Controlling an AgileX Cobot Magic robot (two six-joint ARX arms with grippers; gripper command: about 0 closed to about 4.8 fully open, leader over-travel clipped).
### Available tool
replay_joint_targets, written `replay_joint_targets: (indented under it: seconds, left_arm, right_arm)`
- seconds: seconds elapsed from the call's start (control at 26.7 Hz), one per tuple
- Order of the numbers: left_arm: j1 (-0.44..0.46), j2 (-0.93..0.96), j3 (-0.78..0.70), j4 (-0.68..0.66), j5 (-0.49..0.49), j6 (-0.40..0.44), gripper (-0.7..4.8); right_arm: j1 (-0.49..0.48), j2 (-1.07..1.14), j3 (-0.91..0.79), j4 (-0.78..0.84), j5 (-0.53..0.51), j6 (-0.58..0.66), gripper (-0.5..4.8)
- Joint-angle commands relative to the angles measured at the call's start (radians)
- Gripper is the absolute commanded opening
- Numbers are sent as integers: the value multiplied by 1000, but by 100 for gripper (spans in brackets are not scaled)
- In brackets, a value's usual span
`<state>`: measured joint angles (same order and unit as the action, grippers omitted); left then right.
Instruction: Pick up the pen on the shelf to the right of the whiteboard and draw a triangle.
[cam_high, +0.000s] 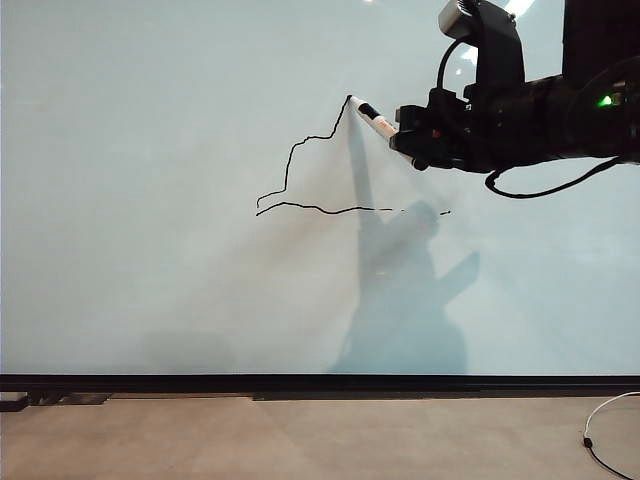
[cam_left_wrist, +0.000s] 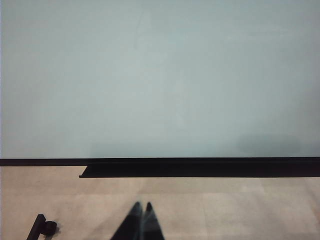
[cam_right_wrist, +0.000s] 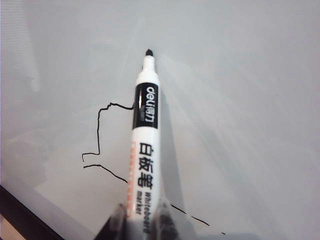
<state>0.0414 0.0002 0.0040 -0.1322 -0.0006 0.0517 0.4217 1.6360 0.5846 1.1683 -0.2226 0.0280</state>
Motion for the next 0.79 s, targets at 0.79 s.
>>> replay_joint_targets:
  seconds: [0.79]
  left_arm:
    - [0,0,3,6,4,0,-5]
  right_arm:
    - [-6,-3,-85,18,161,5,-4]
